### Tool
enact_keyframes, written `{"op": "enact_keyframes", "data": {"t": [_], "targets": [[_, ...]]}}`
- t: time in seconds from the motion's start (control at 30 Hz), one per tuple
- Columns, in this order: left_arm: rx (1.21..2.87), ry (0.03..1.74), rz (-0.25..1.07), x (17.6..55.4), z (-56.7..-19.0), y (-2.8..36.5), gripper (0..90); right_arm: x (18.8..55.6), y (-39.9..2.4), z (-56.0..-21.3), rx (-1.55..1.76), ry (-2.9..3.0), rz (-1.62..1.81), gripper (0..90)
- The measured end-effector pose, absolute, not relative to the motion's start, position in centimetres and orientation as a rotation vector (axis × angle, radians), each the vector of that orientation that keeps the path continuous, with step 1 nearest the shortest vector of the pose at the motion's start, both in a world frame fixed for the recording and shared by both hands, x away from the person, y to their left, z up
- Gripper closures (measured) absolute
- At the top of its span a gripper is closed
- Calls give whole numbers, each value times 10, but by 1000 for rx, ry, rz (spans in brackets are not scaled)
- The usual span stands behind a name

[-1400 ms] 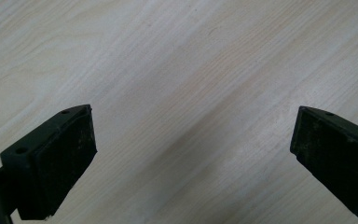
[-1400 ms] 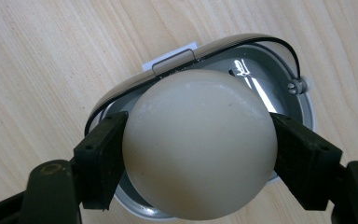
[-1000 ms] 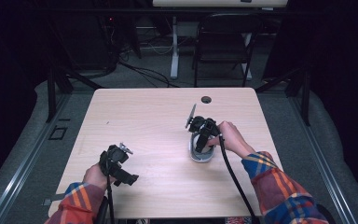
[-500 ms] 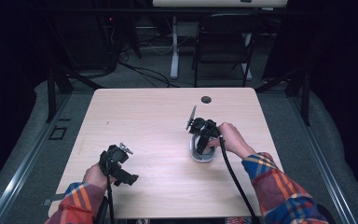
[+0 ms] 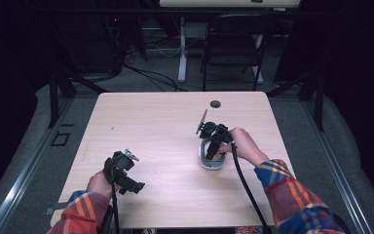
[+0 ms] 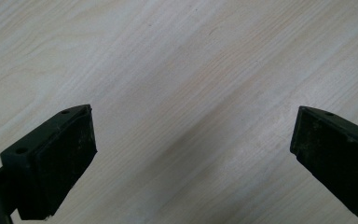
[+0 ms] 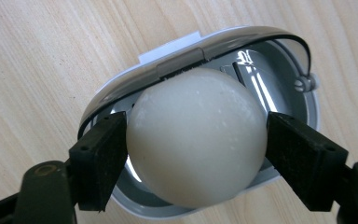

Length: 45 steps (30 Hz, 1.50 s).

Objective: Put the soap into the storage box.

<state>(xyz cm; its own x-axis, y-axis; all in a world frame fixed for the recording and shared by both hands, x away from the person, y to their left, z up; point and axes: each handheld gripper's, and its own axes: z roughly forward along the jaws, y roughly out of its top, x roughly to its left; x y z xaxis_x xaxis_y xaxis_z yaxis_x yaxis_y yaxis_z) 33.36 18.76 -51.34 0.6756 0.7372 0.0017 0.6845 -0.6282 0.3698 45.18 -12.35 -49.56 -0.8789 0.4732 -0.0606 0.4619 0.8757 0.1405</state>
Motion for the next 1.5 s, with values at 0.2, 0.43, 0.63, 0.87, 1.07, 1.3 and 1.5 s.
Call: {"op": "enact_keyframes", "data": {"t": [0.2, 0.43, 0.63, 0.87, 1.07, 1.3, 1.5], "targets": [[2552, 1123, 215, 334, -514, 187, 2, 446, -129, -485, 719, 2921, 229, 151], [2554, 1124, 210, 334, -514, 187, 2, 437, -140, -470, 702, 2891, 290, 116], [2554, 1124, 213, 334, -514, 187, 2, 430, -151, -462, 699, 2859, 322, 73], [2555, 1126, 212, 334, -514, 187, 2, 418, -166, -456, 710, 2842, 318, 24], [2560, 1128, 214, 334, -514, 186, 2, 406, -185, -453, 755, 2817, 327, 0], [2560, 1129, 214, 334, -514, 186, 2, 392, -208, -454, 787, 2804, 301, 0], [2562, 1125, 214, 334, -514, 186, 2, 382, -229, -459, 854, 2779, 311, 0]]}}
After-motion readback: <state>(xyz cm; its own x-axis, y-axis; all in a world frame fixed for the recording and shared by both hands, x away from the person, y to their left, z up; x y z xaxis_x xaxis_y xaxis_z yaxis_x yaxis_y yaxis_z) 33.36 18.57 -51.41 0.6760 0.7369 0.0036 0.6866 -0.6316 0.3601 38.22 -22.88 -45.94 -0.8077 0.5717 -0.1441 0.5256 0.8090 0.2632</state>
